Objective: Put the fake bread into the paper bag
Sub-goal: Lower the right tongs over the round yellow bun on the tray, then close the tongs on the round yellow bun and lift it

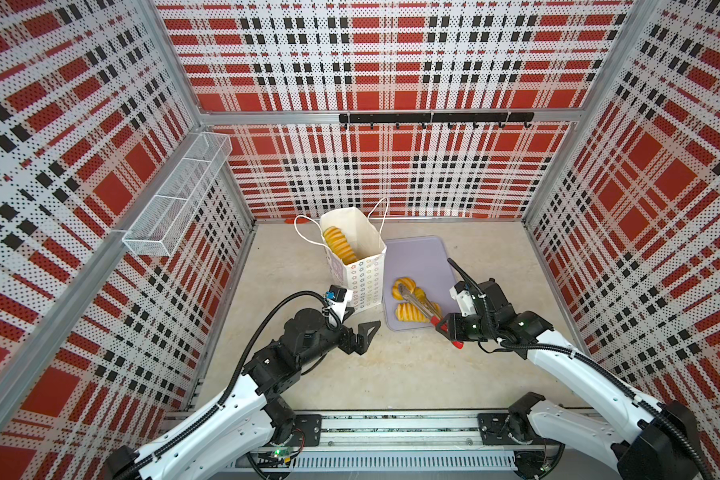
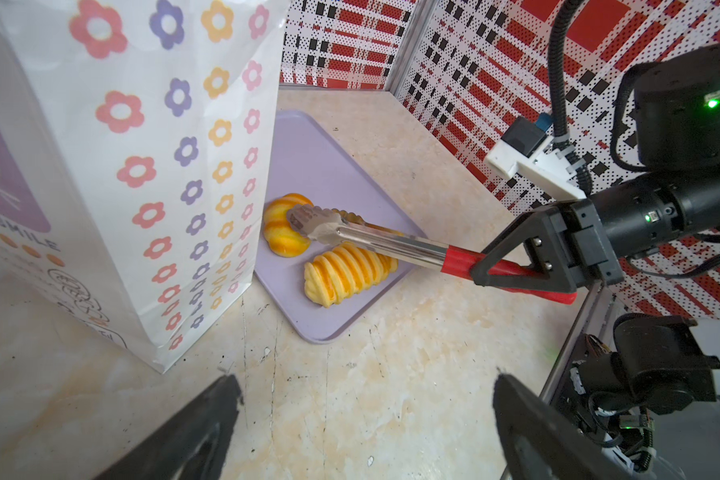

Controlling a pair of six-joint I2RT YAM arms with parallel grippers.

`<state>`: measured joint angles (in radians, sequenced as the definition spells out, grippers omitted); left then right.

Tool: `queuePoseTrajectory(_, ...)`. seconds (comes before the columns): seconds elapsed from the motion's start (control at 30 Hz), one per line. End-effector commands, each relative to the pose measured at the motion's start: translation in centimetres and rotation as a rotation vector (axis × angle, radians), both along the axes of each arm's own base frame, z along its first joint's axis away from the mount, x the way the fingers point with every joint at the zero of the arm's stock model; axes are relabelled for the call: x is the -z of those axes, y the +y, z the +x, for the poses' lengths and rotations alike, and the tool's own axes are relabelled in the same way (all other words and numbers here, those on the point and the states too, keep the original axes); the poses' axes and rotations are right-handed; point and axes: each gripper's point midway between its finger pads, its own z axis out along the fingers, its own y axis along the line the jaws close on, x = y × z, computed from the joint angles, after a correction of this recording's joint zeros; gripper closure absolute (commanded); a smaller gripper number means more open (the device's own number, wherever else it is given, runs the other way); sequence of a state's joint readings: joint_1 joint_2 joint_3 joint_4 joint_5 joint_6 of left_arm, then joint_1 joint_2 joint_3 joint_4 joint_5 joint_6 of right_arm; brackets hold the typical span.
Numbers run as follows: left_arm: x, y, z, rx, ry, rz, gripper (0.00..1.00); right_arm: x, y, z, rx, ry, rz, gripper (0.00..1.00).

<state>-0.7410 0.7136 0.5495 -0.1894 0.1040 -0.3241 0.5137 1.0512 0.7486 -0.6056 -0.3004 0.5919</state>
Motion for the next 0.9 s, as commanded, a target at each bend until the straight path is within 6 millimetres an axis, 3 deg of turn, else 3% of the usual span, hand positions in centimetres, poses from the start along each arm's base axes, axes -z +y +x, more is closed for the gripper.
queuePoseTrajectory(0.0, -0.5, -0.1, -0.1, 0.009, -0.02, 0.002, 0.02, -1.8, 0.6, 1.4, -0.006, -0.062, 0.03, 0.64)
queuePoseTrajectory(0.53, -0.5, -0.1, -0.1, 0.009, -0.02, 0.006, 0.02, -0.4, 0.8, 2.7, -0.029, -0.058, -0.028, 0.64)
queuePoseTrajectory(0.87, -0.3, -0.1, 0.0, 0.006, -0.017, 0.011, 0.02, -0.5, 1.1, 3.4, -0.043, -0.073, -0.03, 0.68)
